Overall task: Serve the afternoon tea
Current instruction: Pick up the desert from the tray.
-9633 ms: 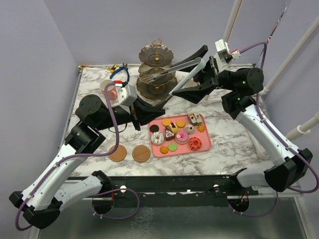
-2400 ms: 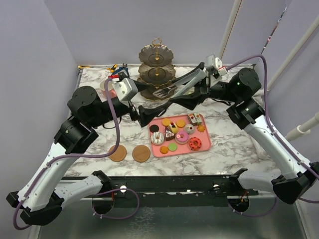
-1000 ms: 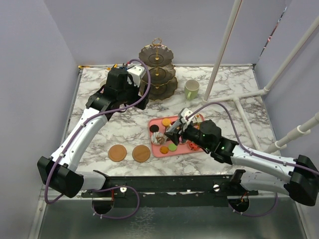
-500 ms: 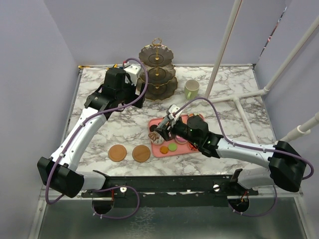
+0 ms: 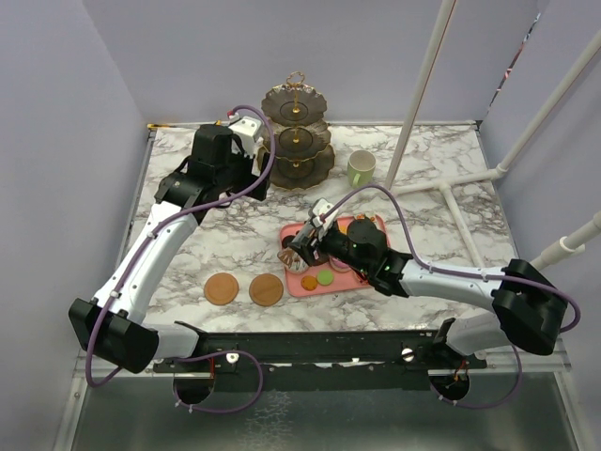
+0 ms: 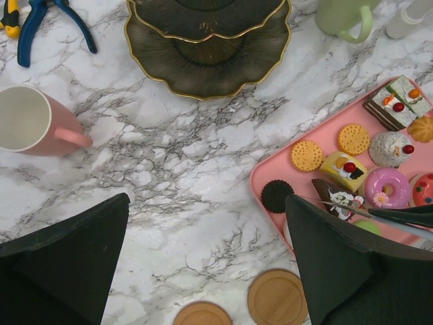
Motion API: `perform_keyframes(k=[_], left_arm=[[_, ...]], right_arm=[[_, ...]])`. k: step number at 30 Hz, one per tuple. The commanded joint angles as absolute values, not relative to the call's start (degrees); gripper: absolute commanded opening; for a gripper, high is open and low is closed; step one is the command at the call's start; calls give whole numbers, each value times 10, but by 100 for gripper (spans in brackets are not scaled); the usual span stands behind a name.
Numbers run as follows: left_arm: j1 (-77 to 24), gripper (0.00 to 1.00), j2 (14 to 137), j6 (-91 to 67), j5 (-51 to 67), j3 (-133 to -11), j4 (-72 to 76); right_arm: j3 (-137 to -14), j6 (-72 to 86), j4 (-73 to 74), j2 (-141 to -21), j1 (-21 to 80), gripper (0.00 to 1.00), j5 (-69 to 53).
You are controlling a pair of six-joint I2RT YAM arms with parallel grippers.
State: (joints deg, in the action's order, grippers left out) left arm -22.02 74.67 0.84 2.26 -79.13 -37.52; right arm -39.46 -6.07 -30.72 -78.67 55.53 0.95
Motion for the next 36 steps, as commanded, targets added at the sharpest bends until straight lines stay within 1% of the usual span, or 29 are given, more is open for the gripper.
perform_keyframes(k=[1,17,31,33,36], left_arm=[[-214,99,734,3,28,-810,-382],[-211,99,734,5,35,-822,-383],[-211,99,726,5,38,-824,-385],[-211,99,726,5,38,-824,-384],[-211,99,726,5,37,-824,-384]], right_arm=[[-387,-68,-343,-793,557,65,3],[-351,-60,-355,-802,558,66,-3],[-345,-63,-387,-836,558,66,-3],[-346,-63,-390,-838,558,64,-3],[-346,-64,-396,-836,557,55,-3]])
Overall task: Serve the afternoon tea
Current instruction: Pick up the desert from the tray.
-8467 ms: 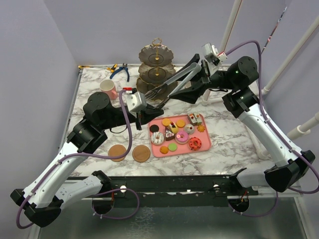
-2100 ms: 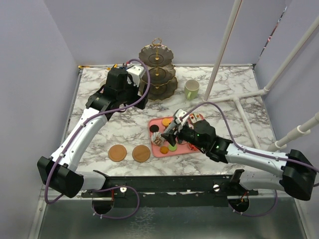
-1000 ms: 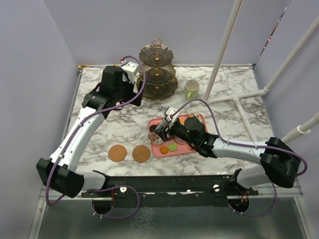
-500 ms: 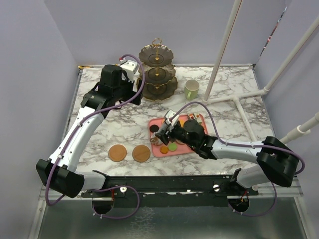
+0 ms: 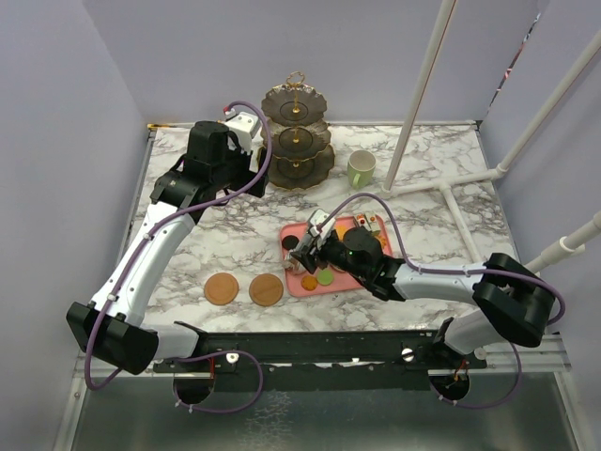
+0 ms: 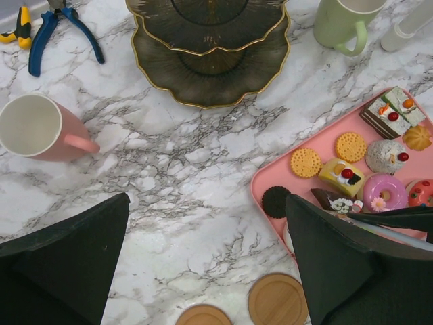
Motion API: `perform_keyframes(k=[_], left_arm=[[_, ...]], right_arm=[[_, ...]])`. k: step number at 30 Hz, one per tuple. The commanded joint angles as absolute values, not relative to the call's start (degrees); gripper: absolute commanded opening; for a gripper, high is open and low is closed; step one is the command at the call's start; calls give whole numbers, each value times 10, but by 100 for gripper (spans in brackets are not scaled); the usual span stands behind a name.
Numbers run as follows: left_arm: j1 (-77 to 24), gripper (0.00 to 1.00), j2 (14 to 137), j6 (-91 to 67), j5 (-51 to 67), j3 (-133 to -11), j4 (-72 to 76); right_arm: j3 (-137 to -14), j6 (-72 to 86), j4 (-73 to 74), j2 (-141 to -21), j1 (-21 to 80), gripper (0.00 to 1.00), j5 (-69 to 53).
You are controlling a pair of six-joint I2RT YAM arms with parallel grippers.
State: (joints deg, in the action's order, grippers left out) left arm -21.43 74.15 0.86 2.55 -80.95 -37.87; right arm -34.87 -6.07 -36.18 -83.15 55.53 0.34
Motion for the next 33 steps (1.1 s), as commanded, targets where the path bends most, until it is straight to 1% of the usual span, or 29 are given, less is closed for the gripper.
perform_keyframes(k=[1,5,11,14,22,26,33], left_arm=[[-211,99,726,4,37,-823,-383],[-211,99,729,3,36,-825,-384],[-211,99,737,2,36,-832,-384],[-210,99,742,2,37,-835,-384],[-210,99,746,2,38,-836,-383],[-210,99,749,2,34,-840,-384],[-209,99,754,2,28,-845,-383]], right_arm=[[-347,-65,-397,-836,558,53,-3],[-352,-67,-395,-827,557,43,-3],[-371,-80,-376,-786,558,39,23],[-389,-91,-361,-768,558,35,32],[-427,-121,-364,-788,555,29,45],[-464,-120,-377,-806,523,27,42],[-534,-111,-380,-855,443,25,4]])
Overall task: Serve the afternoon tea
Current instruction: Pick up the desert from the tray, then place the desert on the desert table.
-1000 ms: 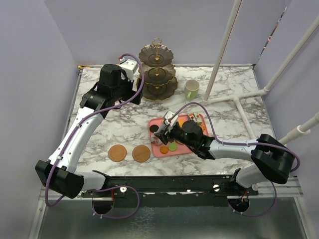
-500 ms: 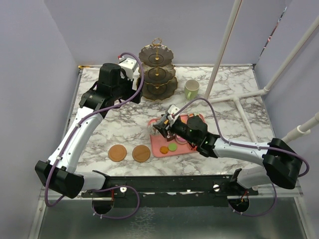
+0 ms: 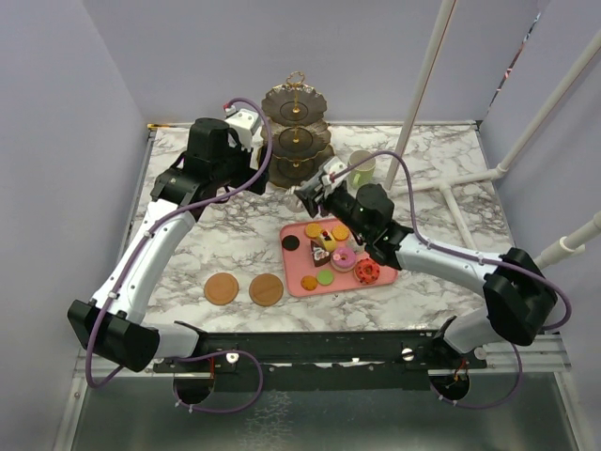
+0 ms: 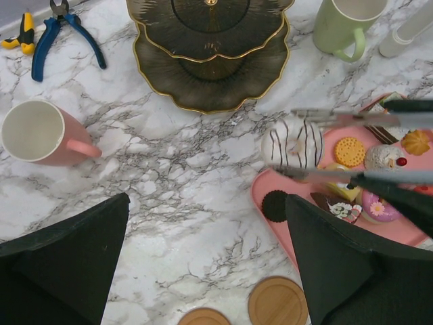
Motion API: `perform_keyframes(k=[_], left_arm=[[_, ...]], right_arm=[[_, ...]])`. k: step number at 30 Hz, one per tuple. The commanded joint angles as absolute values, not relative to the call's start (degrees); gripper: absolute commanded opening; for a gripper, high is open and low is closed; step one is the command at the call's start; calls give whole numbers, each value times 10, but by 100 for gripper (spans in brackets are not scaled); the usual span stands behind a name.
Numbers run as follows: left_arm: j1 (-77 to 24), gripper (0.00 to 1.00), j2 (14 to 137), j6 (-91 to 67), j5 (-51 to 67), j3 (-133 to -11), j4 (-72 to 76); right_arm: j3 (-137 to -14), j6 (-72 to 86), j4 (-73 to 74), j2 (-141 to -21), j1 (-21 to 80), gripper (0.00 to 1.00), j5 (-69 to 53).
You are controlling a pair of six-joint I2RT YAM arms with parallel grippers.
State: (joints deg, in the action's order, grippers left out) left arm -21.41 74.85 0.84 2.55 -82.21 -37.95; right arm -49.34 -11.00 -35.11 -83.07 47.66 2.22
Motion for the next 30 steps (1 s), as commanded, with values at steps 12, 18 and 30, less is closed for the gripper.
perform_keyframes(k=[12,18,30], left_arm=[[-205,99,759,2,12,-856,-373],[-202,99,763,-13,15,-860,-369],[-199,99,759,-15,23,-855,-367]], right_arm=[[-579,-101,-390,-938,374,24,-13],[-599,-102,-431,-983,361,24,8],[-637,-104,-513,-1070,339,22,56]])
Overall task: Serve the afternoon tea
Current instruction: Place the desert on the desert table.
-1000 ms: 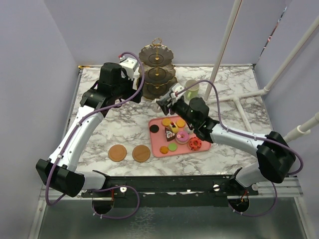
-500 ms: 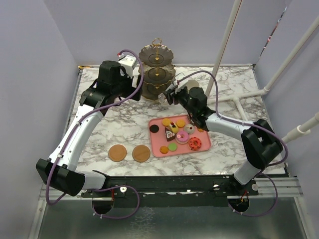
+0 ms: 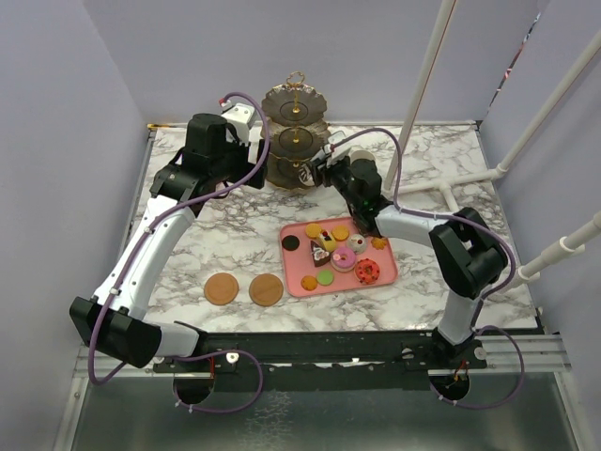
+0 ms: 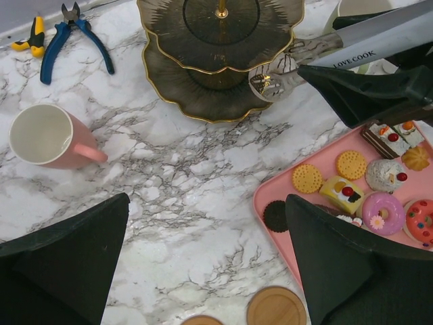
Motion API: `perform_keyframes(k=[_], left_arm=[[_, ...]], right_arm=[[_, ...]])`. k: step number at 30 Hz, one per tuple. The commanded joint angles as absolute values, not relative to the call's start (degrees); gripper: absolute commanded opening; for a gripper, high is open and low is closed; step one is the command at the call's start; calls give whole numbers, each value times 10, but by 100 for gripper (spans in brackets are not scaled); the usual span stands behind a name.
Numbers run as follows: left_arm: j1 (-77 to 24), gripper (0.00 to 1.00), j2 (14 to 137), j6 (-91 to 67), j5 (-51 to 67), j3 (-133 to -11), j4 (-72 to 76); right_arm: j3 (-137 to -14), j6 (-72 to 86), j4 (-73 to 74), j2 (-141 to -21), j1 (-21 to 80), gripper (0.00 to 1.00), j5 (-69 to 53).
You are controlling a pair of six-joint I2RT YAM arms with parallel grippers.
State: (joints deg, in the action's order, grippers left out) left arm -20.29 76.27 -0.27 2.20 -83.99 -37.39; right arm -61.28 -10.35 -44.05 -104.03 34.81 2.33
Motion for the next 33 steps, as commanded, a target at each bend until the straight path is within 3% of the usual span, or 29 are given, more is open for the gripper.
perform_keyframes(k=[1,17,23,28,33], left_arm=[[-198,99,759,-16,23,-855,-367],[-187,99,746,-6,39,-848,-367],[-186,99,745,-6,38,-848,-368],[-185,99,754,-13,45,-849,-363],[-181,99,784,-31,61,-876,-359]], right_arm=[[-640,-104,-519,-1078,337,22,60],[-687,-66,-578,-1173,325,23,83],[-676,-52,-580,-1178,325,34,91],[-656,-49,-592,-1164,324,55,103],[-642,-52,-591,-1149,325,59,98]])
